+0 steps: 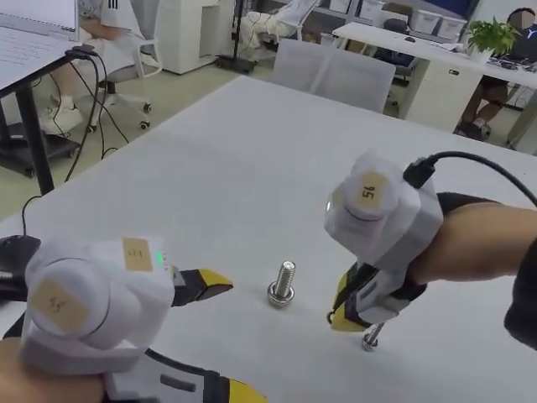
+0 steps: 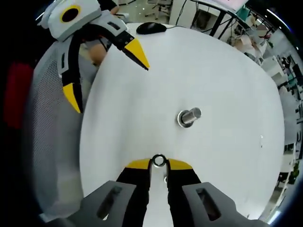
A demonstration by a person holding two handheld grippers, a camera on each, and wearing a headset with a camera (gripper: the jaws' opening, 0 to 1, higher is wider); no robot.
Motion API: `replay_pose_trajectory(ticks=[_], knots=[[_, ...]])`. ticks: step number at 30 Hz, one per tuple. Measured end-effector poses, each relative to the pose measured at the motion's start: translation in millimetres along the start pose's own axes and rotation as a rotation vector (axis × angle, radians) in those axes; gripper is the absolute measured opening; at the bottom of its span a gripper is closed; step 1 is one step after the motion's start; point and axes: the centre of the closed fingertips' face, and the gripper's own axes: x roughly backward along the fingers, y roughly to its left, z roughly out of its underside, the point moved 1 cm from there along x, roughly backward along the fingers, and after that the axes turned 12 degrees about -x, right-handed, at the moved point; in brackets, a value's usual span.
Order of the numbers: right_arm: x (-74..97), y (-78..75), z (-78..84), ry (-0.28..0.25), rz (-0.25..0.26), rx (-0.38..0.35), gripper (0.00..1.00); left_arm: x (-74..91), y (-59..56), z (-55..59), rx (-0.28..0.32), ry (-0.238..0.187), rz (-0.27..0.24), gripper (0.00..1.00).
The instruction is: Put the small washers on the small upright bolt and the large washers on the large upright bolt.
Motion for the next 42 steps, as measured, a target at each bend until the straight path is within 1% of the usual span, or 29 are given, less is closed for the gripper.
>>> replay_pose_trajectory(ticks=[4,11,17,21,28,33,42], knots=[[8.7,-9.1,6.6,0.001,0.02,-0.019,0.13,-0.5,-0.2,0.2,0.0,0.0,0.002,0.71],[18.9,-21.8,15.7,-0.001,0.042,-0.052,0.13,-0.2,-0.7,1.1,0.0,0.002,0.002,0.71],[21.4,-26.0,28.0,0.009,0.05,-0.077,0.13,-0.2,-1.9,1.4,0.001,0.003,0.004,0.71],[20.0,-31.3,37.6,0.021,0.057,-0.094,0.13,-0.4,-3.3,1.9,0.001,0.005,0.007,0.71],[14.9,-27.2,46.4,0.033,0.046,-0.11,0.13,-0.4,-4.6,2.8,0.002,0.009,0.01,0.7],[10.2,-26.0,47.8,0.032,0.034,-0.112,0.13,-0.4,-5.1,3.2,0.005,0.012,0.01,0.7],[4.6,-28.3,49.7,0.038,0.022,-0.111,0.14,-1.2,-5.2,4.6,0.009,0.017,0.012,0.7]])
